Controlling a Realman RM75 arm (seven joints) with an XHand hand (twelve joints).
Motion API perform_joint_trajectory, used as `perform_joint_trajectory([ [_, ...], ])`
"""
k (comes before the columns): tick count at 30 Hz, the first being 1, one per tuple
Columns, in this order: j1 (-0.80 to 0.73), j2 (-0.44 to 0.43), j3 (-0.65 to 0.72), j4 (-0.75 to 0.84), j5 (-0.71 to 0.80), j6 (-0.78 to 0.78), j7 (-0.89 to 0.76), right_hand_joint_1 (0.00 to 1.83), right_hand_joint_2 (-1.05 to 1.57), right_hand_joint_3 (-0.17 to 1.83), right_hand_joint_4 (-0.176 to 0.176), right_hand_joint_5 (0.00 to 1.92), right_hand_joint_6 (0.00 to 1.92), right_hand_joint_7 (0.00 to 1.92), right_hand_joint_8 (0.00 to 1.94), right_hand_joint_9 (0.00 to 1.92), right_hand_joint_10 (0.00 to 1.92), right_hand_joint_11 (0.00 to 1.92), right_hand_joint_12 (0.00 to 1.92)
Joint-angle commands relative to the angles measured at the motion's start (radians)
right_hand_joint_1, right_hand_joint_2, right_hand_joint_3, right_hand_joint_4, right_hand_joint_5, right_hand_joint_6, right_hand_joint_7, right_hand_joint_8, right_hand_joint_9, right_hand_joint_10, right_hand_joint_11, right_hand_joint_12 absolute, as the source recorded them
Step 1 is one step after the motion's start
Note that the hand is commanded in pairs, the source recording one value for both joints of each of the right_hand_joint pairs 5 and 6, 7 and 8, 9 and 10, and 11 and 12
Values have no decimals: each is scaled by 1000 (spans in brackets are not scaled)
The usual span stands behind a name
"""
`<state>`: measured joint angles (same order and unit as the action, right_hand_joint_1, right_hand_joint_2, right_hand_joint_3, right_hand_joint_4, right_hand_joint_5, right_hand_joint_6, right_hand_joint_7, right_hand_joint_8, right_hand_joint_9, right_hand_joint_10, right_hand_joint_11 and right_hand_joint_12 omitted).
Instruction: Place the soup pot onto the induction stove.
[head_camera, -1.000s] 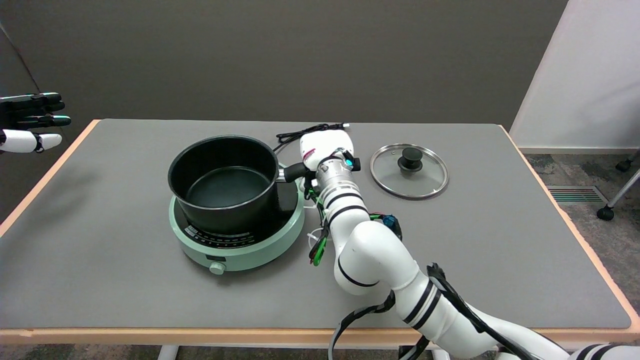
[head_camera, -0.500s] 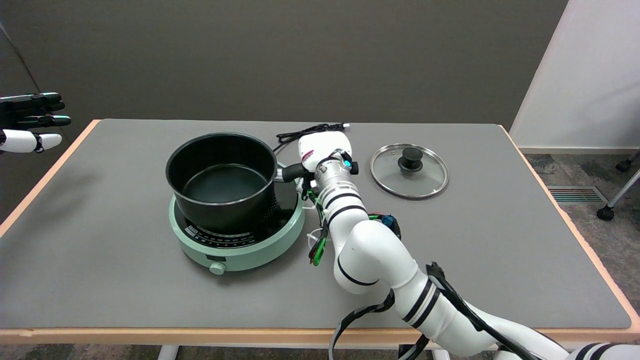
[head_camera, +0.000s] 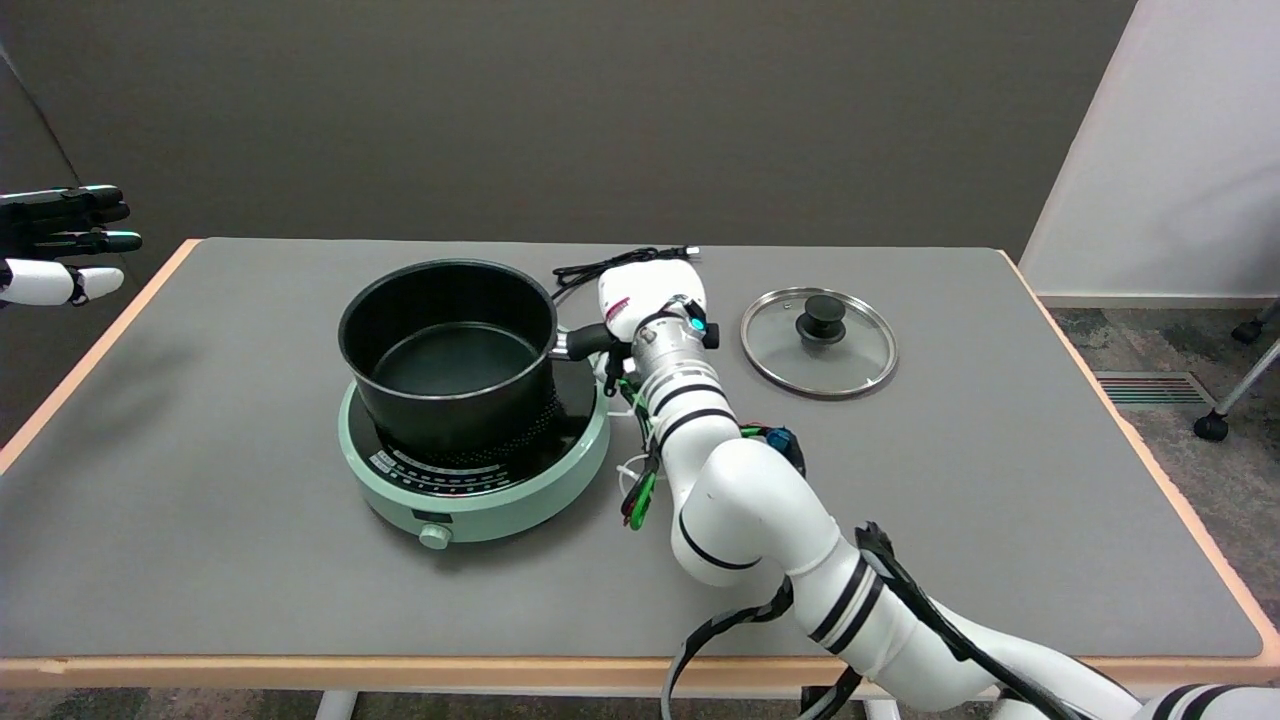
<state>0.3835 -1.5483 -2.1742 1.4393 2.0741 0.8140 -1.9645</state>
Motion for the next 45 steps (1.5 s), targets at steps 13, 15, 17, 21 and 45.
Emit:
perform_joint_trajectory([
  [13,-11,24,-14,53,-4,-3,-2,753,1571,1004,-67,1346,1346,1346,1346,1346,1346,1346,1346],
  [15,-12,25,-16,55,-4,-8,-2,731,1533,1204,-35,1319,1319,1319,1319,1319,1319,1319,1319],
  [17,-13,25,-16,56,-4,-21,-2,755,1300,1450,-17,1284,1284,1284,1284,1284,1284,1284,1284],
  [21,-15,25,-19,60,-4,-28,-2,820,855,1833,2,1202,1202,1202,1202,1202,1202,1202,1202],
  [45,-78,88,-19,221,-42,-95,-4,1064,75,1833,-168,813,813,813,813,813,813,813,813],
])
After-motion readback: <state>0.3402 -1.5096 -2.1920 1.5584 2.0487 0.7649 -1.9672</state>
